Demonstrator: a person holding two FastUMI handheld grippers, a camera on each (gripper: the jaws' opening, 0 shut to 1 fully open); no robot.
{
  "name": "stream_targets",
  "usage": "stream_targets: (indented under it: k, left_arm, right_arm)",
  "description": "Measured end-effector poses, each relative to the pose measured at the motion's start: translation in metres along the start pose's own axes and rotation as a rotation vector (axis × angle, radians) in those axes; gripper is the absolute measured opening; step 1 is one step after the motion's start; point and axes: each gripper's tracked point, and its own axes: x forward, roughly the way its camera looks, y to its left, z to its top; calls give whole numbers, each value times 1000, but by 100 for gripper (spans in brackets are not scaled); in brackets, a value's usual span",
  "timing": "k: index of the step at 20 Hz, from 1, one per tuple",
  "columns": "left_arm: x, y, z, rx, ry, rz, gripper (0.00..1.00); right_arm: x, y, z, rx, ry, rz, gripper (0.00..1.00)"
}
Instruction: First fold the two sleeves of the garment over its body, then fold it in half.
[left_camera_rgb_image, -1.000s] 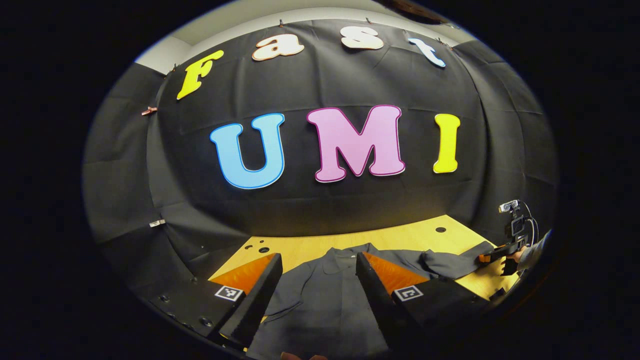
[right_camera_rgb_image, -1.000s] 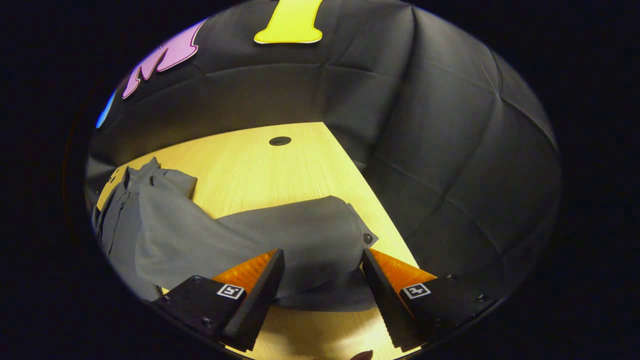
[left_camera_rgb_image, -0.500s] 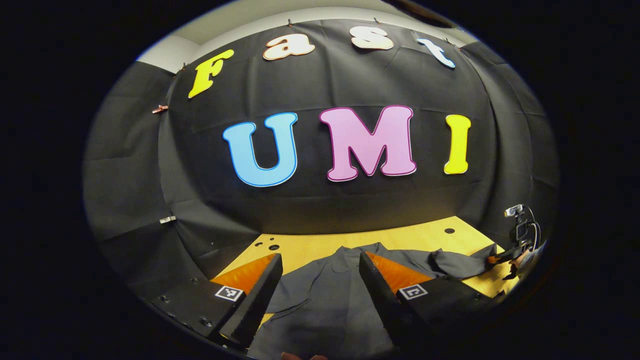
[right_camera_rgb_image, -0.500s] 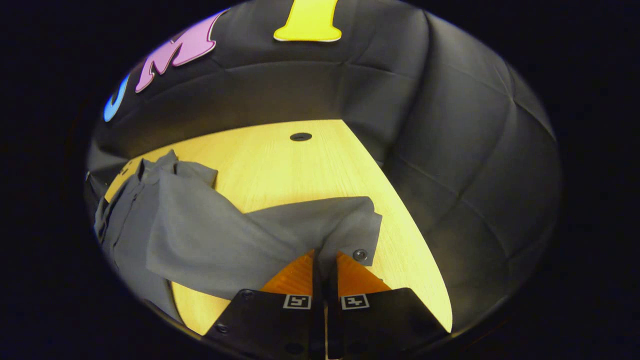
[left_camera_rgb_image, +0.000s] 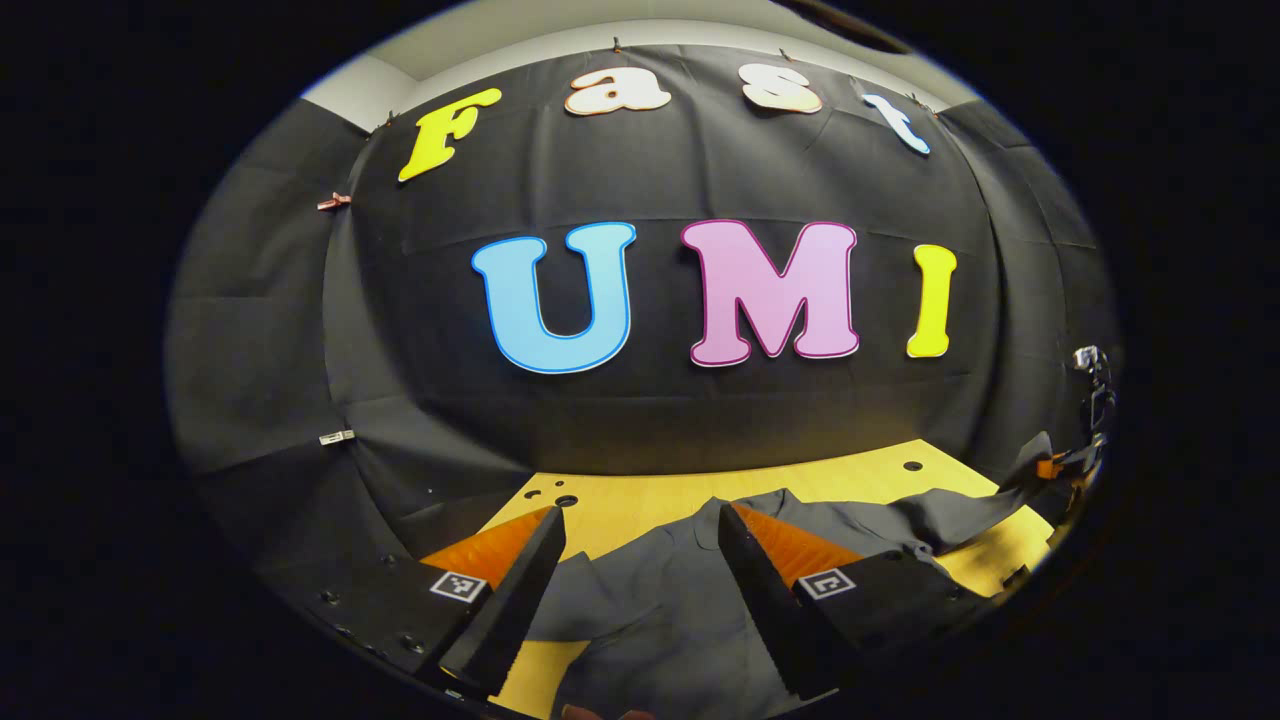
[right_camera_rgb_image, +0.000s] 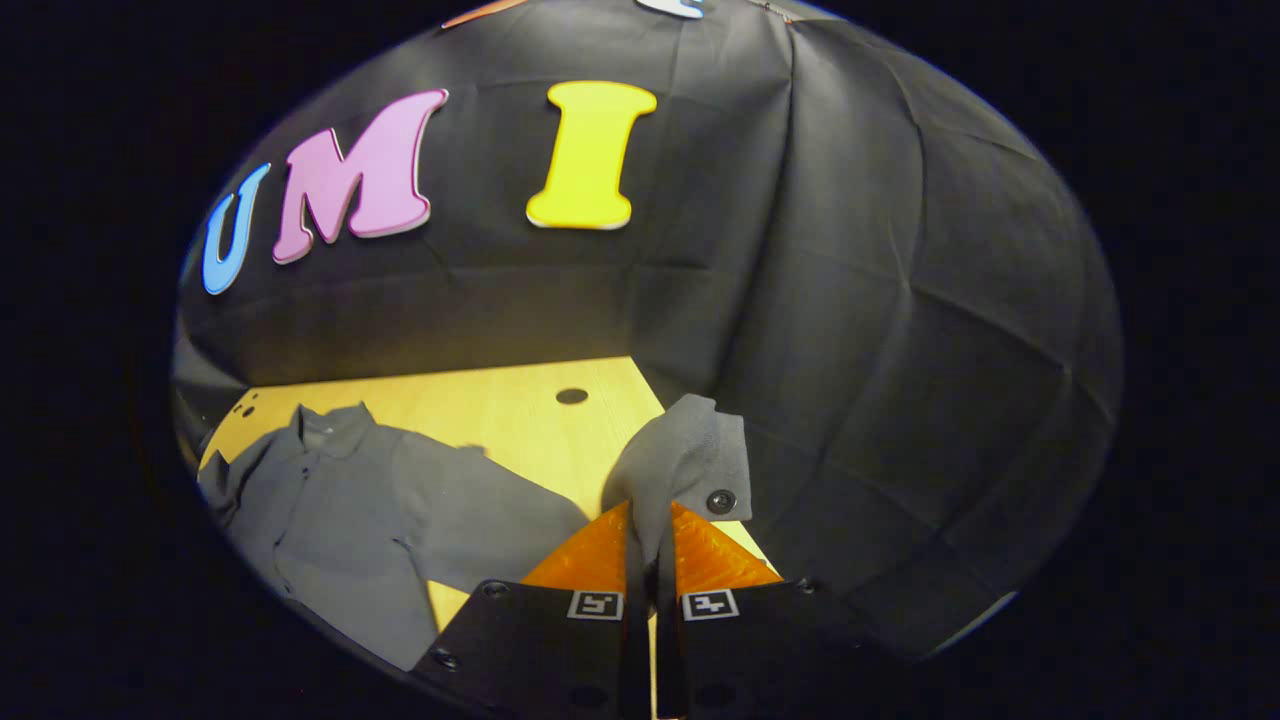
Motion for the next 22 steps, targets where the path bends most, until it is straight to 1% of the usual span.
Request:
stream_targets:
  k: [2, 4, 6, 8, 12, 15, 18, 20, 22]
  left_arm:
    - [2, 22, -5, -5, -4, -9, 97]
    - [3, 43, -12, -6, -3, -19, 97]
    - [4, 68, -20, -6, -1, -20, 97]
    - [5, 93, -31, -19, 7, -17, 97]
    - [5, 146, -60, -38, 36, 21, 97]
    - [2, 188, -86, -36, 73, 55, 98]
    - [-2, 227, -112, -29, 118, 92, 98]
    - [-5, 246, -130, -30, 154, 108, 97]
    - [-4, 259, -152, -47, 196, 106, 98]
  right_arm:
    - [-31, 28, 26, 7, -50, 23, 7]
    - [-58, 68, 47, 8, -97, 64, 7]
    - [-80, 119, 66, 17, -128, 131, 6]
    - [-96, 175, 76, 13, -144, 203, 7]
    - [-115, 293, 79, -7, -149, 354, 7]
    - [-114, 370, 61, -45, -125, 440, 7]
    - [-107, 430, 20, -86, -54, 501, 7]
    - [-101, 458, -9, -120, -6, 522, 6]
    - [-93, 475, -40, -154, 52, 530, 6]
